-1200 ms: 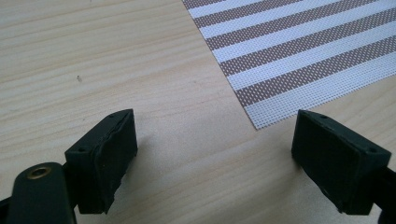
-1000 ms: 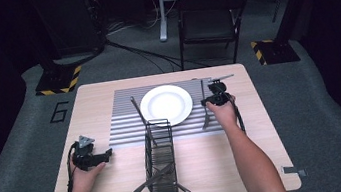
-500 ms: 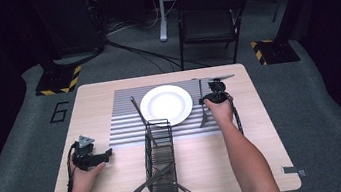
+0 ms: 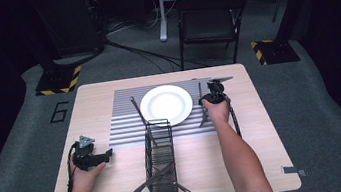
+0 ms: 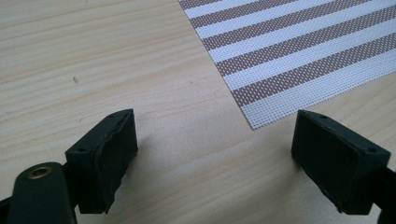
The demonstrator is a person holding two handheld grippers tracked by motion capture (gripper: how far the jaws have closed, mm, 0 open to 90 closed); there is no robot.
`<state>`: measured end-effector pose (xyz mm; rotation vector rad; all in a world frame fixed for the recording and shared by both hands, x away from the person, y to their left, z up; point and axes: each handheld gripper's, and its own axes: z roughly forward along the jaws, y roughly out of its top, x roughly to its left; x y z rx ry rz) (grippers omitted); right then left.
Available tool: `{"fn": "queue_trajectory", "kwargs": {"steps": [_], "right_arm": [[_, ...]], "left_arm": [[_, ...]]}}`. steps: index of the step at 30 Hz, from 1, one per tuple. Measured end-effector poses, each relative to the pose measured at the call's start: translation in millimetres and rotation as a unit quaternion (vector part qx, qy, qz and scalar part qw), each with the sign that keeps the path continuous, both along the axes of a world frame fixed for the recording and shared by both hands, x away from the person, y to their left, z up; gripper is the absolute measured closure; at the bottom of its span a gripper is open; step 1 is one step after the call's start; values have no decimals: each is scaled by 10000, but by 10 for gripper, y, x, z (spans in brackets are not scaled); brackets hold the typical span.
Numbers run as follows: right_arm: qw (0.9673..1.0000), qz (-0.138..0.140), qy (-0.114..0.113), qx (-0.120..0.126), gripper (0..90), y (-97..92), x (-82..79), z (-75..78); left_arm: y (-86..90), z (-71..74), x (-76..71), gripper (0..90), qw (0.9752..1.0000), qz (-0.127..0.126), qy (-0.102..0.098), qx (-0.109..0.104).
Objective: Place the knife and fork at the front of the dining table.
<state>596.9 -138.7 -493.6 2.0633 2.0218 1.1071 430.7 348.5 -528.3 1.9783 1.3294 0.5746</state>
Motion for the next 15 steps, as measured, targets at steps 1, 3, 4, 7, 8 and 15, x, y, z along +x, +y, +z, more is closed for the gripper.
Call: {"fn": "queue_trajectory", "kwargs": {"steps": [1, 3, 4, 7, 8, 15], "right_arm": [[10000, 0, 0, 0, 870, 0, 0, 0], [9999, -90, 45, 52, 869, -10, 9, -23], [9999, -108, 43, 71, 869, -17, 14, -37], [9997, -200, 61, 118, 870, -12, 20, -52], [9997, -203, 43, 100, 870, -8, 21, -60], [9994, -309, 112, 50, 867, 8, 26, -100]], "left_arm": [[0, 0, 0, 144, 10000, 0, -1, -1], [-3, 0, 0, 144, 10000, 4, -3, -10], [-3, 0, -1, 144, 10000, -4, -3, -9], [-4, -1, -1, 144, 10000, -8, -5, -13], [-5, -1, -1, 144, 10000, -10, -7, -13], [-14, -15, 0, 143, 10000, 5, -92, -36]]}}
